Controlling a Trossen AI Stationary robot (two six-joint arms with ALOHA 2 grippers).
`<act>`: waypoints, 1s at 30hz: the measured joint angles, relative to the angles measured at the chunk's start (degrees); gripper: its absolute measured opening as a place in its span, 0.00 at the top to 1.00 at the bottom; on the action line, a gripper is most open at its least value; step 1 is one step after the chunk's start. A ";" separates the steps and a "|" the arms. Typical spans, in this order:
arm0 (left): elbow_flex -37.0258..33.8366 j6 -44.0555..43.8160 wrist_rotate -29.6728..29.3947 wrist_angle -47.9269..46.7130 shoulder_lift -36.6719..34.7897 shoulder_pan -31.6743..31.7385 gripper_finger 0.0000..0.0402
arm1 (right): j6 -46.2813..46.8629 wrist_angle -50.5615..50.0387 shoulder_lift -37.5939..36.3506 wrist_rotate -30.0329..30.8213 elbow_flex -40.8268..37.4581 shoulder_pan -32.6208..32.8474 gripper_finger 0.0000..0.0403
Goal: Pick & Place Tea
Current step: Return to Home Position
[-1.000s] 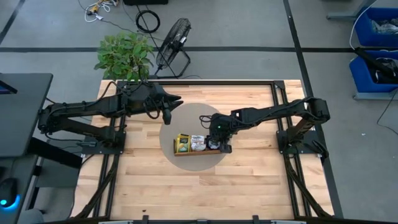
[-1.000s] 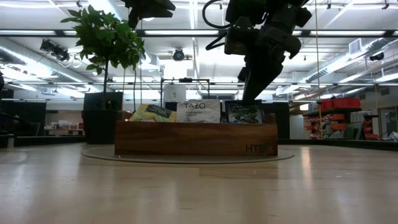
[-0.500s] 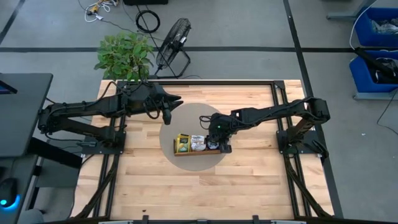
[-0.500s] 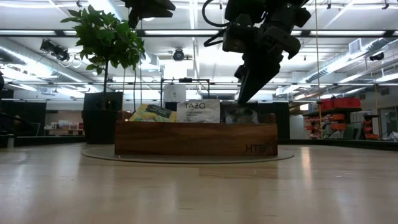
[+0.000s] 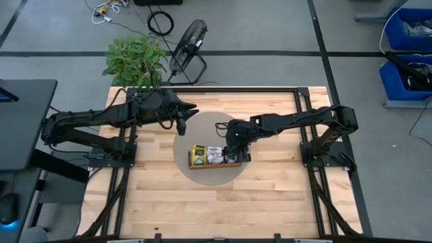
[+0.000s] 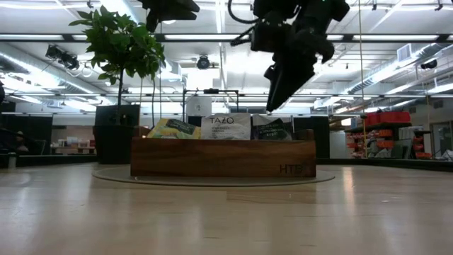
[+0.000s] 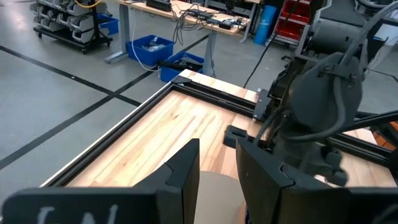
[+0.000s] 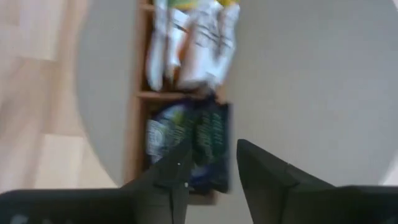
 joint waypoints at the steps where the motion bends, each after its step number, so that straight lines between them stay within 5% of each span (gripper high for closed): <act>1: 0.00 0.00 0.00 0.00 0.00 0.00 0.73 | 0.12 0.02 0.00 1.49 -0.27 -0.25 0.66; 17: 0.00 0.15 0.00 -0.29 0.04 0.00 0.73 | 6.03 -0.05 0.00 -9.56 -3.61 -2.18 0.77; 30: 0.00 0.72 0.00 -0.27 0.04 0.02 0.73 | 5.80 -1.44 -1.56 -5.17 -1.86 -2.09 0.77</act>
